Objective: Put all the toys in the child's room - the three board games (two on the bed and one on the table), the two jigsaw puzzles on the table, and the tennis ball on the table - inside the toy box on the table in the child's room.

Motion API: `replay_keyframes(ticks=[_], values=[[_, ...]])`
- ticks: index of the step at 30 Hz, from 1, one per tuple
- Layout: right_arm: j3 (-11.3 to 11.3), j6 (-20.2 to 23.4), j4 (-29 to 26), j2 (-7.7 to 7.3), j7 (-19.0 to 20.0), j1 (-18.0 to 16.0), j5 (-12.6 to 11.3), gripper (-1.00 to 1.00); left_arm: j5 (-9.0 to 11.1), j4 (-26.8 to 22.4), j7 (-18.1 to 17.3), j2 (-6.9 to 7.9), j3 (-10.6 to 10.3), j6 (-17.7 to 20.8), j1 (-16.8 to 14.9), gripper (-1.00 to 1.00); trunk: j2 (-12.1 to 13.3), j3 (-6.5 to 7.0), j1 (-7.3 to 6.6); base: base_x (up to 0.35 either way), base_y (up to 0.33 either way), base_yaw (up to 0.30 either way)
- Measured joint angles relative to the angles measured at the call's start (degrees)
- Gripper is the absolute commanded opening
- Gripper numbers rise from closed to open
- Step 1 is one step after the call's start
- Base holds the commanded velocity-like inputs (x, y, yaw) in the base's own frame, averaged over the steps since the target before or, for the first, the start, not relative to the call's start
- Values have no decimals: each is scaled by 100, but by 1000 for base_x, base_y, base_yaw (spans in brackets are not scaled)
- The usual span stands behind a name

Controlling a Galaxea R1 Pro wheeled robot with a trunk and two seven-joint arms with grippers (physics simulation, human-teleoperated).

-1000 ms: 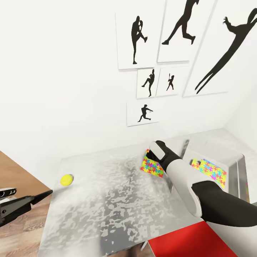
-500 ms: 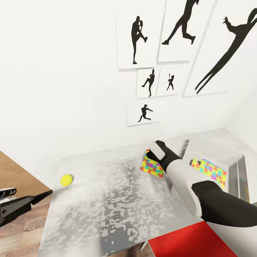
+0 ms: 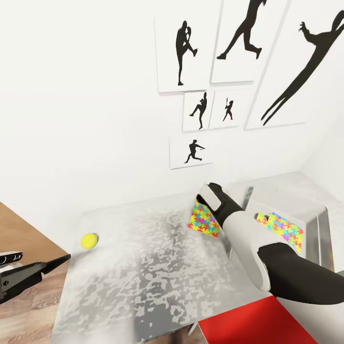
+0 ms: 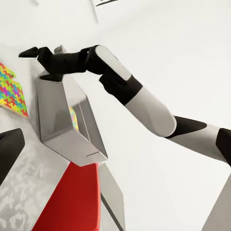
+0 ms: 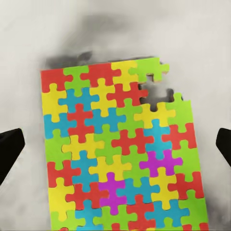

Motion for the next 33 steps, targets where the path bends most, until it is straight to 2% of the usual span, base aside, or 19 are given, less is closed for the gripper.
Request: replay_keyframes(ticks=[6,16,25,30,33], values=[[5,104,-556,0,-29,-5,22,100,0,0,0,-6,0,0,0,100,0,-39,0,0,0,0],[-17,830,-1317,-29,-273,-21,48,100,0,0,0,-7,8,27,1,100,0,-129,0,0,0,11],[-26,1194,-1596,-36,-463,-156,46,100,0,0,0,34,29,50,0,100,0,-214,0,0,0,60],[-34,1288,-1636,-16,-480,-204,47,100,1,-5,0,45,115,87,1,100,0,-261,0,0,0,69],[-32,1313,-1645,-11,-484,-272,39,100,1,-16,1,106,167,154,1,100,0,-289,0,0,0,71]])
